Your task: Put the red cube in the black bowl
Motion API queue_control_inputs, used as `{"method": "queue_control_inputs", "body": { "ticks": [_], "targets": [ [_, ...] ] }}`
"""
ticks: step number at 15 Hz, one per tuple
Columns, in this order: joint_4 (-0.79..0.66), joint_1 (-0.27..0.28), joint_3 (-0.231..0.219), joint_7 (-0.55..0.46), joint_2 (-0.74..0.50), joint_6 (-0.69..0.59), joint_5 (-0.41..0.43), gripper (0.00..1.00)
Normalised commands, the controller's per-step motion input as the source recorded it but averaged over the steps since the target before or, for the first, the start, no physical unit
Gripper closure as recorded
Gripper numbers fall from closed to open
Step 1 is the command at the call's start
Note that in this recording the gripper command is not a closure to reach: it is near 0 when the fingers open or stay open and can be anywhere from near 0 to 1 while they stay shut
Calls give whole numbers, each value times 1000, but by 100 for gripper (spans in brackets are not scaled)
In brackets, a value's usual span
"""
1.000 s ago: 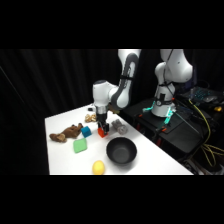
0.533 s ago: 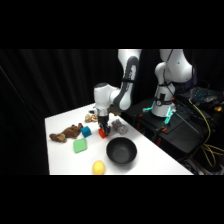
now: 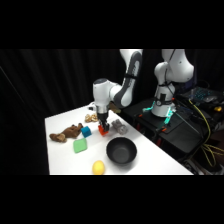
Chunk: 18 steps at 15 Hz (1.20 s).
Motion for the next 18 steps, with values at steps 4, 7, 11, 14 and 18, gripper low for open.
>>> {"method": "queue_control_inputs", "body": {
  "ticks": [4, 7, 11, 14, 18],
  "targets": [
    [-123, 95, -18, 180, -592, -490, -105, 100],
    [-48, 68, 94, 152, -414, -407, 22, 100],
    [-49, 115, 174, 118, -231, -196, 198, 100],
    [-22, 169, 178, 161, -28, 4, 189, 100],
    [25, 144, 138, 121, 90, 85, 155, 100]
  ]
}}
